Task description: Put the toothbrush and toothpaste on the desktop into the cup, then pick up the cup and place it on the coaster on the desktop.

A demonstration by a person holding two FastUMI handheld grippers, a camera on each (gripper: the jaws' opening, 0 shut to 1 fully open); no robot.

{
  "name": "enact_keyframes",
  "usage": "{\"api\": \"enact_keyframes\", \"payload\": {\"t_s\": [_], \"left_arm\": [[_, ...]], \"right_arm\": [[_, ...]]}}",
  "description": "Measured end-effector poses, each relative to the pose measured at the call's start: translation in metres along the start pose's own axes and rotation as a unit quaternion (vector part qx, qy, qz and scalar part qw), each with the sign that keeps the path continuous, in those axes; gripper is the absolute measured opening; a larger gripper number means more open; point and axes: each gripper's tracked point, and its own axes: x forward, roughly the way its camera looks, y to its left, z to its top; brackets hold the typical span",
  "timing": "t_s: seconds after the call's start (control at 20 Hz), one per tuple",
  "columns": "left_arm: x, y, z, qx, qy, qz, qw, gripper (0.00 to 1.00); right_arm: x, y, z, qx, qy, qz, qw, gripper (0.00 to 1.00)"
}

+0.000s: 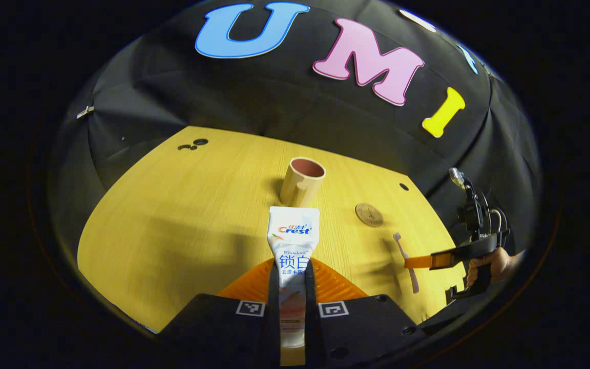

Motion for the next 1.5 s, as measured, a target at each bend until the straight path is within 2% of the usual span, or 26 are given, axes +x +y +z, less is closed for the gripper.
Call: {"api": "enact_keyframes", "payload": {"t_s": [0.45, 0.7, 0.85, 1.05, 1.25, 1.5], "left_arm": [[0.025, -0.020, 0.118, 0.008, -0.089, -0.048, 0.995, 0.23], [0.054, -0.030, 0.181, 0.032, -0.137, -0.067, 0.988, 0.23], [0.078, -0.043, 0.208, 0.041, -0.165, -0.089, 0.981, 0.23], [0.120, -0.061, 0.218, 0.056, -0.183, -0.125, 0.974, 0.23], [0.163, -0.070, 0.221, 0.050, -0.189, -0.164, 0.967, 0.23], [0.196, -0.063, 0.211, 0.080, -0.169, -0.191, 0.964, 0.23]], "right_arm": [[-0.049, -0.013, 0.023, -0.026, -0.077, 0.020, 0.997, 0.06], [-0.070, -0.011, 0.042, 0.025, -0.108, 0.039, 0.993, 0.06], [-0.074, -0.021, 0.050, 0.070, -0.114, 0.036, 0.990, 0.06], [-0.072, -0.039, 0.055, 0.101, -0.117, 0.017, 0.988, 0.06], [-0.073, -0.052, 0.048, 0.096, -0.111, 0.001, 0.989, 0.06], [-0.074, -0.069, 0.034, 0.087, -0.099, -0.018, 0.991, 0.06]]}}
